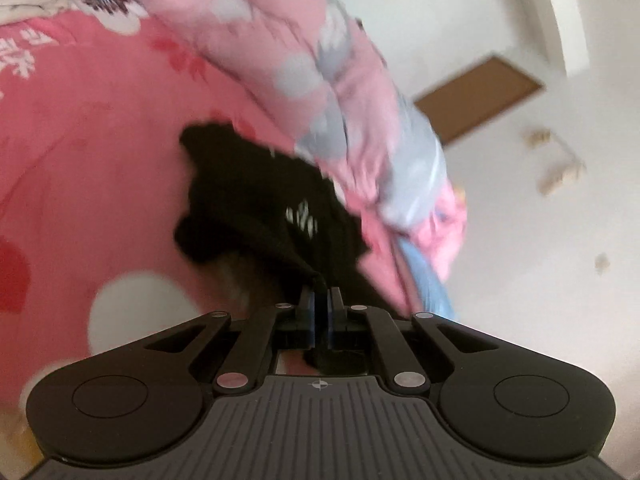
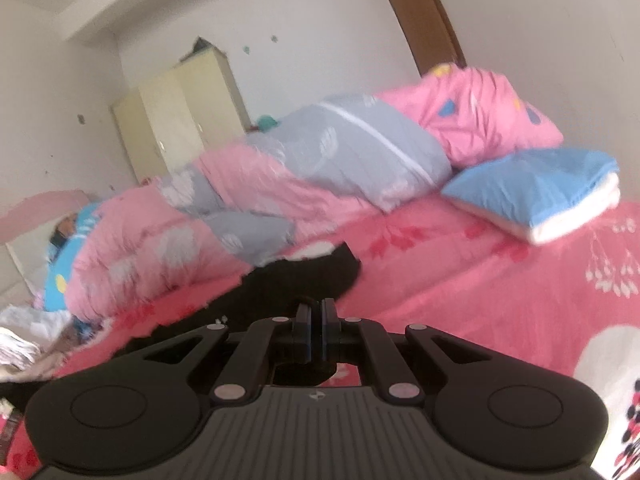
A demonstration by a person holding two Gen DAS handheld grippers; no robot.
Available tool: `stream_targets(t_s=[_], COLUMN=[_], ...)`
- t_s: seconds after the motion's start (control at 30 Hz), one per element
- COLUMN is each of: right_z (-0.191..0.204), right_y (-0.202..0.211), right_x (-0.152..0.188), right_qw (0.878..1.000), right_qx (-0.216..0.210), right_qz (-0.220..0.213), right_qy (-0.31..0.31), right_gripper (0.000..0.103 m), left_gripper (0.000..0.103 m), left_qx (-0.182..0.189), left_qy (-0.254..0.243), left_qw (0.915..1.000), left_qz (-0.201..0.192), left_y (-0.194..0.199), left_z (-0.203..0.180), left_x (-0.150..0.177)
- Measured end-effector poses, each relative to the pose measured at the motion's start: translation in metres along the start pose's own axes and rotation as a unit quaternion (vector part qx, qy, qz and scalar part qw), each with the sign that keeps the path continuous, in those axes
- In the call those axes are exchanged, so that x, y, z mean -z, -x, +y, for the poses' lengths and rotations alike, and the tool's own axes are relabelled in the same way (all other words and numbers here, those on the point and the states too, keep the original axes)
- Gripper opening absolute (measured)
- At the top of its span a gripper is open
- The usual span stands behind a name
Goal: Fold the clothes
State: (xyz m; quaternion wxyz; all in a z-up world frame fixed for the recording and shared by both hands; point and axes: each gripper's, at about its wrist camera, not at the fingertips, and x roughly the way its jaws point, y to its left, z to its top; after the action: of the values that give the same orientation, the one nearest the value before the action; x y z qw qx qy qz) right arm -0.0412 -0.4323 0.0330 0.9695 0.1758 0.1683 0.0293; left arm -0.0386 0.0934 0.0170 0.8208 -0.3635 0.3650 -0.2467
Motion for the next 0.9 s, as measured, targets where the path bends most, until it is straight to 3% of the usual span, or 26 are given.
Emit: stream_targets(t_s=[0.17,0.4,0.5,0.57,0.67,0.73,0.77,0.83,0.9], right_z=[-0.006,-0.030,-0.040,-0.045,-0.054,-0.057,-0.056,-0.052,-0.045], right_y=[0.030,0.045,0.052,0.047,0.052,0.065,0.072,0.083,0.088], right_x=[-0.007,0.024,0.038,0.047,0.054,0.052,0.047,0.036,0.024], right_qw=[1.000,0.997,0.995,0.989,0.981,0.980,0.981,0.983,0.987], right_qx=[-0.003,0.041,0.060,0.083,0.110,0.126,0.134,0.144,0.137], right_qz=[-0.013,0.040,0.063,0.101,0.132,0.129,0.116,0.090,0.065], right_qy=[-0.010,-0.042,-0.056,-0.066,-0.084,-0.085,-0.077,-0.064,-0.059], right_gripper=[0.004,0.004,0.004,0.006,0.013,0.032,0.036,0.038,0.039], left_gripper=[0.003,0.003,0.004,0.006,0.010,0.023,0.028,0.040,0.041], left_qx=[0.009,-0.010,-0.022,-0.034,-0.047,-0.050,-0.053,-0.063,-0.075], left_qy=[-0.008,0.011,0.014,0.013,-0.010,-0.032,-0.043,-0.069,-0.096], left_qw=[0.9992,0.9973,0.9926,0.9882,0.9847,0.9857,0.9871,0.9886,0.9884], left_qz=[0.039,0.073,0.118,0.149,0.168,0.158,0.145,0.117,0.090], left_y=[0.017,0.017,0.004,-0.003,0.001,0.012,0.019,0.025,0.028], left_z=[-0.003,0.014,0.023,0.026,0.025,0.022,0.019,0.013,0.005], left_x=[0.024,0.048,0.057,0.064,0.062,0.054,0.048,0.031,0.015])
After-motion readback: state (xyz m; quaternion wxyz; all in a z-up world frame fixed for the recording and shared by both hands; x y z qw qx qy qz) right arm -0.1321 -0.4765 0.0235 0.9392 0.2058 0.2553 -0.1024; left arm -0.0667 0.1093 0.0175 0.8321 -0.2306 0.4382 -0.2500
